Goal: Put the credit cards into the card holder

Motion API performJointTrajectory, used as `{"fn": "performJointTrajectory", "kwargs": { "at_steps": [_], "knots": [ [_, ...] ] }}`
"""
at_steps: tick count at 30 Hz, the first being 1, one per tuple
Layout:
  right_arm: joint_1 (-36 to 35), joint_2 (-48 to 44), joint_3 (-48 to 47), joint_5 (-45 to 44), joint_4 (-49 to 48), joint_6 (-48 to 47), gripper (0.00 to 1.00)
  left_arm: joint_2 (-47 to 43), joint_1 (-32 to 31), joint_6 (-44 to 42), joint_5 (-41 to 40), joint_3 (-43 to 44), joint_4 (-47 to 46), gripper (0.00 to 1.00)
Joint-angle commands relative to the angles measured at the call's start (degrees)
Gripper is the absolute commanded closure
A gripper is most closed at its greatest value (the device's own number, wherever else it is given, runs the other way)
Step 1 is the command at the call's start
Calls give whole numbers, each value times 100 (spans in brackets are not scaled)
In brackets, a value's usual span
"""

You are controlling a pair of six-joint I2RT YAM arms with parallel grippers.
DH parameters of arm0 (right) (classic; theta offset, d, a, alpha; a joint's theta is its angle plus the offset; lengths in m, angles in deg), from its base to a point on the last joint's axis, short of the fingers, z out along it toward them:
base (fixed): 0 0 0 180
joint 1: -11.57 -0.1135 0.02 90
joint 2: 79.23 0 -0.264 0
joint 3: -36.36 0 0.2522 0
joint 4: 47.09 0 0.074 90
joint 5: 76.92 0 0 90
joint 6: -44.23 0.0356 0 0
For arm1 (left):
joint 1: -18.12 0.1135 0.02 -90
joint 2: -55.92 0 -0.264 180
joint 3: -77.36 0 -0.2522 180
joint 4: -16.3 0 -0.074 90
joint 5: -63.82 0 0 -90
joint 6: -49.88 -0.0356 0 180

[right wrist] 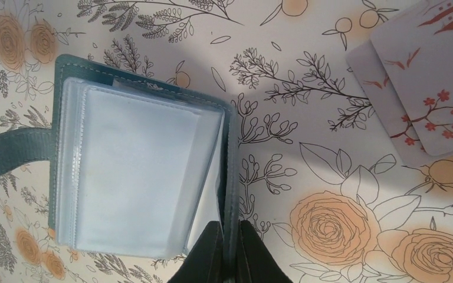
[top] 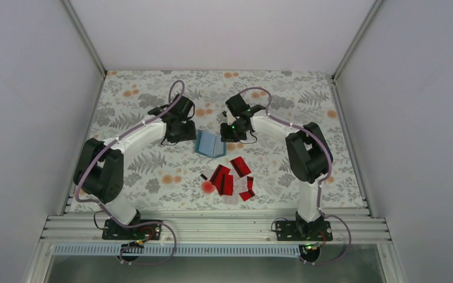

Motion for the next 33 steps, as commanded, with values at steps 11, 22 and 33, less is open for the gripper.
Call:
{"fn": "performJointTrajectory", "kwargs": {
  "at_steps": [11, 22, 33],
  "knots": [
    [-35, 71, -361, 72, 171, -145, 96, -615, -277, -948, 1510, 319, -475, 71],
    [2, 92, -142, 315, -188, -406, 96, 578, -235, -666, 1589, 71, -945, 79],
    [253, 106, 636, 500, -786, -970, 95, 972, -94, -515, 1045, -188, -774, 82]
  ]
}}
